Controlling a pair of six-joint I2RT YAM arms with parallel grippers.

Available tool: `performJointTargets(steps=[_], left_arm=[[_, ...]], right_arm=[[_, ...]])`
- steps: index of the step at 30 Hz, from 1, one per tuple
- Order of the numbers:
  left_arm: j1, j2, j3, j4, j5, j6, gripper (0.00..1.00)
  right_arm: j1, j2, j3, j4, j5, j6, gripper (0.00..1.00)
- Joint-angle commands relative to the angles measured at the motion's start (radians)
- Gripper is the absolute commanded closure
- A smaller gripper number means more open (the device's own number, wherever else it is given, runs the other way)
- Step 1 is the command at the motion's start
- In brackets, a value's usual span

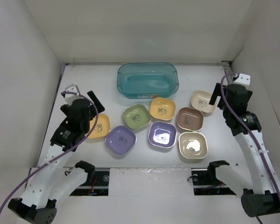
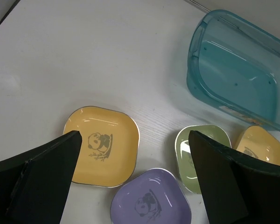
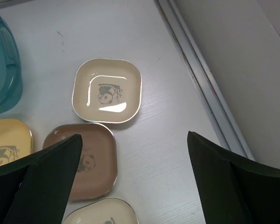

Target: Place the plates into the plastic bin on the countertop

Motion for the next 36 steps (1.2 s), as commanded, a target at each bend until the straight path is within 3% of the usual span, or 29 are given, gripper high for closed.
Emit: performJointTargets(steps=[1,10,19,26,30,33,36], left_arm=[[0.005,0.006,0.009,0.028,0.006,0.015,0.0],[0.005,0.016,0.009,0.028,0.015,0.015,0.0],[0.005,0.068,0.009,0.019,0.006,0.005,0.0],[0.005,0.078,0.009,0.019,0.006,0.005,0.0],[0.005,0.079,0.009,0.009,0.006,0.005,0.0],[0.005,0.069,0.009,0.009,-0.003,-0.004,0.0],[0.005,0.069,0.018,0.0,-0.003,-0.013,0.0]], right_arm=[[-0.016,-0.013,0.025,-0.002,0.075,0.056,0.0],[-0.106,0.05,-0.113,0.193,-0.075,0.121,0.0],[-0.289,0.511,-0.021,0.301,-0.22,0.119,0.0],[-0.342,0.775,0.068,0.382,-0.315,0.142,0.08],[-0.364,0.863,0.108,0.402,-0.382,0.153,0.19],[-0.373,0.916,0.155,0.37,-0.382,0.153,0.32],[-0.373,0.965,0.186,0.356,-0.382,0.141,0.62]])
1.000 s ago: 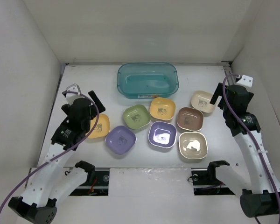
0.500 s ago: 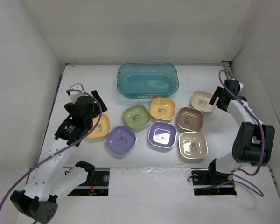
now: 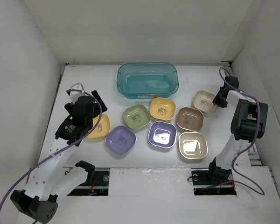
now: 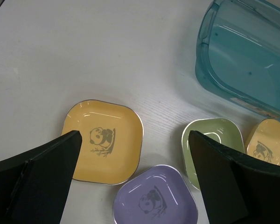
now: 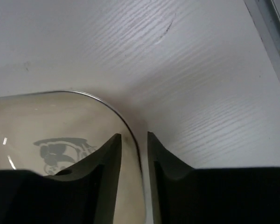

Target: Place the plates into the plastic bin on the countertop

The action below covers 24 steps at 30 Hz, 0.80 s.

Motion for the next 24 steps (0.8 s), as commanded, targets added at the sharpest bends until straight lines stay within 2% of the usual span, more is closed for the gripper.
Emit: performJointTargets(steps=[1,2,3,4,7,11,14,21,22,24], left_arm=[[0.005,-0.022,0.019,-0.008,-0.026,-0.01,0.0],[0.005,-0.022,0.019,-0.008,-0.026,-0.01,0.0],[0.005,-0.022,0.019,-0.008,-0.026,-0.01,0.0],[0.005,-0.031,0.019,-0.008,-0.026,-0.01,0.0],[0.005,-0.031,0.019,-0.008,-0.026,-0.01,0.0],[0.005,0.03,0.019,0.021,0.098,-0.001,0.0],[0.005,0.085,0.038,0.035,0.161,-0.055,0.0],[0.005,0.335,0.038,0.245,0.421,-0.115,0.0],[-0.016,0.408,0.038,0.28,0.454,-0.115,0.0],[-0.05,0.489,0.069,0.313,0.423,-0.115,0.0]], right_arm=[[-0.003,0.024,0.069,0.013,-0.012,-0.004,0.68],[-0.003,0.024,0.08,0.013,-0.003,-0.004,0.88],[-0.003,0.033,0.08,0.002,-0.003,-0.004,0.97],[-0.013,0.033,0.089,-0.018,-0.003,0.005,1.0],[-0.013,-0.015,0.089,-0.03,0.057,0.037,1.0],[-0.013,-0.111,0.109,-0.041,0.09,0.086,1.0],[0.009,-0.18,0.158,-0.032,0.092,0.097,1.0],[0.168,-0.214,0.356,-0.019,0.029,0.053,1.0],[0.193,-0.198,0.385,-0.029,0.029,0.039,1.0],[0.251,-0.16,0.468,-0.029,-0.006,0.011,1.0]])
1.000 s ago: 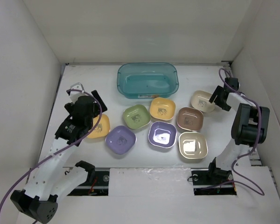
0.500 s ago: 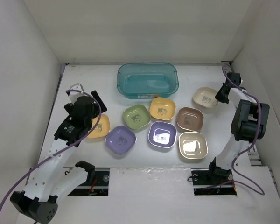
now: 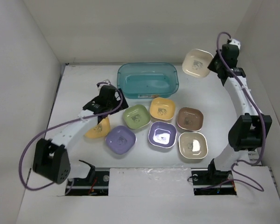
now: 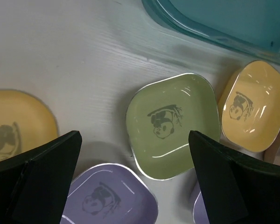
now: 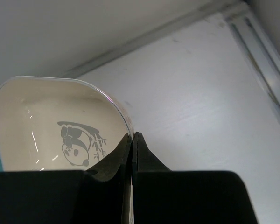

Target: Place the plates into the plastic bin on the countertop

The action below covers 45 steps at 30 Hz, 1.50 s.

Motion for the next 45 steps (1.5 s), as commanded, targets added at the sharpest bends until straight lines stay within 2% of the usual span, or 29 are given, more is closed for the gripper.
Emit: performJointTargets(steps=[1,2,4,5,6,10,13,17,21,22,23,25,26,28,29,32,36,37,40,42,43,44,45], left_arm=[[-0.054,0.161,0.074,0.123,0.054,-0.012,0.0],[-0.082,0.198,0.117,0.108,0.002,0.0,0.0],[-0.091,0.293,0.169,0.062,-0.041,0.012,0.02],[-0.091,0.319,0.169,0.061,-0.042,0.012,0.02],[-0.091,0.363,0.197,0.061,-0.055,0.029,0.02],[-0.091,0.434,0.218,0.034,-0.098,0.04,0.02],[-0.091,0.482,0.241,0.034,-0.098,0.052,0.05],[-0.091,0.526,0.252,0.034,-0.098,0.052,0.22],[-0.091,0.526,0.223,0.032,-0.089,0.034,0.35],[-0.091,0.526,0.223,0.032,-0.089,0.034,0.47],[-0.091,0.526,0.212,0.043,-0.089,0.034,0.54],[-0.091,0.526,0.212,0.031,-0.089,0.034,0.6],[-0.091,0.539,0.212,0.031,-0.089,0.034,0.68],[-0.091,0.551,0.202,0.031,-0.089,0.025,0.73],[-0.091,0.551,0.192,0.031,-0.089,0.025,0.82],[-0.091,0.56,0.192,0.031,-0.089,0.025,1.0],[-0.091,0.582,0.214,0.0,-0.126,0.006,1.0],[-0.091,0.565,0.214,0.0,-0.135,-0.006,1.0],[-0.091,0.501,0.214,-0.024,-0.147,-0.006,1.0],[-0.091,0.476,0.238,-0.069,-0.158,-0.006,1.0],[-0.091,0.455,0.25,-0.087,-0.158,-0.006,1.0],[-0.091,0.444,0.269,-0.103,-0.158,-0.006,1.0],[-0.091,0.431,0.278,-0.142,-0.158,-0.006,1.0]], right_arm=[[0.083,0.032,0.121,0.046,-0.091,-0.053,1.0],[0.109,0.054,0.147,0.046,-0.182,-0.062,1.0],[0.162,0.151,0.306,0.023,-0.284,-0.097,1.0],[0.162,0.189,0.307,-0.003,-0.284,-0.111,1.0],[0.226,0.267,0.406,-0.052,-0.284,-0.14,1.0],[0.282,0.413,0.571,-0.098,-0.284,-0.177,1.0],[0.293,0.496,0.571,-0.068,-0.306,-0.177,1.0],[0.325,0.555,0.58,-0.029,-0.306,-0.177,1.0],[0.345,0.61,0.589,-0.029,-0.306,-0.177,1.0],[0.345,0.622,0.608,-0.038,-0.306,-0.177,0.99],[0.345,0.634,0.617,-0.039,-0.319,-0.177,0.95],[0.354,0.654,0.626,-0.048,-0.329,-0.177,0.94],[0.354,0.668,0.638,-0.048,-0.344,-0.177,0.91],[0.376,0.677,0.648,-0.048,-0.353,-0.168,0.86],[0.388,0.688,0.657,-0.048,-0.353,-0.168,0.84],[0.399,0.714,0.701,-0.083,-0.329,-0.143,0.8],[0.408,0.737,0.728,-0.077,-0.294,-0.081,0.79],[0.408,0.737,0.728,-0.077,-0.294,-0.08,0.66],[0.419,0.737,0.728,-0.068,-0.294,-0.068,0.56],[0.419,0.737,0.728,-0.068,-0.283,-0.068,0.4],[0.419,0.728,0.728,-0.068,-0.283,-0.068,0.36],[0.428,0.728,0.728,-0.068,-0.283,-0.068,0.2],[0.428,0.713,0.711,-0.068,-0.283,-0.068,0.17]])
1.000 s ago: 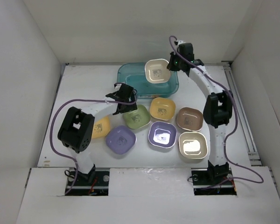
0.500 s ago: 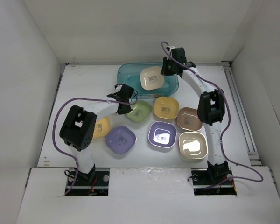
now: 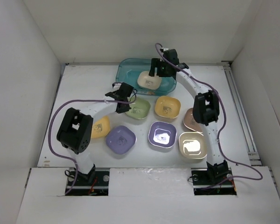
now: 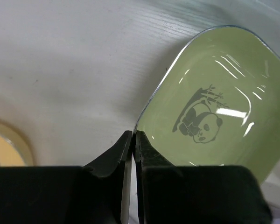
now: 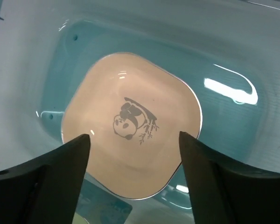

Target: Place the plates into the plastic bin on the countertop

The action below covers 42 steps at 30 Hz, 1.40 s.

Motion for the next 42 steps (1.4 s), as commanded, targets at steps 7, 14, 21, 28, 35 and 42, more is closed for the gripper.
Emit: performJointTargets(steps=[7,14,21,28,35,42], left_arm=[[-0.009,-0.284,0.106,-0.227,0.01,0.035,1.0],[-0.009,-0.355,0.3,-0.261,0.043,0.097,1.0],[0.034,-0.018,0.633,-0.226,0.037,0.125,1.0],[0.043,0.273,0.912,-0.224,0.037,0.115,1.0],[0.08,0.439,1.001,-0.17,0.129,0.125,1.0],[0.101,0.515,1.032,-0.132,0.172,0.148,0.86]], right_arm=[[-0.013,-0.178,-0.066,0.1,-0.032,-0.008,0.0],[-0.093,-0.327,-0.199,0.1,-0.068,-0.048,0.0],[-0.17,-0.642,-0.59,0.132,0.031,-0.134,0.0],[-0.148,-0.888,-0.913,0.077,0.165,-0.165,0.0],[-0.052,-1.094,-1.212,0.207,0.024,-0.206,0.0],[-0.006,-1.045,-1.241,0.192,0.077,-0.231,0.01]])
